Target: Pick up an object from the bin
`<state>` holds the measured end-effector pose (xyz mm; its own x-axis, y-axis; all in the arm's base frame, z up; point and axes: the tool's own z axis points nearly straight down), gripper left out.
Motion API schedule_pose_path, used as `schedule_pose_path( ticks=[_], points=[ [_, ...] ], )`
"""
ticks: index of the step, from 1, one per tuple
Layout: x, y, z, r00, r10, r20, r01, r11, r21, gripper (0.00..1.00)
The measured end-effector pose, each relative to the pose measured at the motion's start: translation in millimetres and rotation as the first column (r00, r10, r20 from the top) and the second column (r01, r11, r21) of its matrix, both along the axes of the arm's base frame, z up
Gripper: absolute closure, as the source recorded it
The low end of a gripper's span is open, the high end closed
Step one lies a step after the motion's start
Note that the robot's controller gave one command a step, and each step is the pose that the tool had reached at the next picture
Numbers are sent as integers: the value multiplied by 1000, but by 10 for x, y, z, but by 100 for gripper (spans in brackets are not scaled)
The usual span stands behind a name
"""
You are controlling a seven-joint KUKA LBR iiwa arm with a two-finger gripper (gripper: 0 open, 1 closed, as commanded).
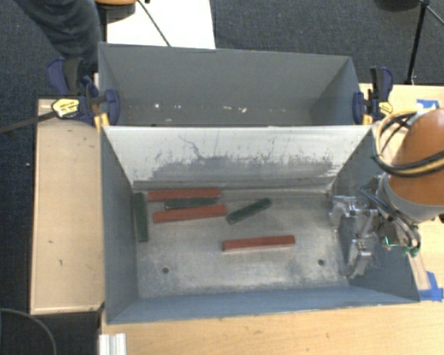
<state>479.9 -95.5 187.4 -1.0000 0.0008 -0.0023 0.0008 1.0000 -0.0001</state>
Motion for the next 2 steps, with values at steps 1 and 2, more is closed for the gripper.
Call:
schedule_pose_path(
  ticks=[1, 2],
  points=[
    [447, 359, -321, 999, 44, 6, -44, 999, -2, 0],
    [341, 892, -1086, 973, 231, 0, -231, 973, 1, 100]
  ],
)
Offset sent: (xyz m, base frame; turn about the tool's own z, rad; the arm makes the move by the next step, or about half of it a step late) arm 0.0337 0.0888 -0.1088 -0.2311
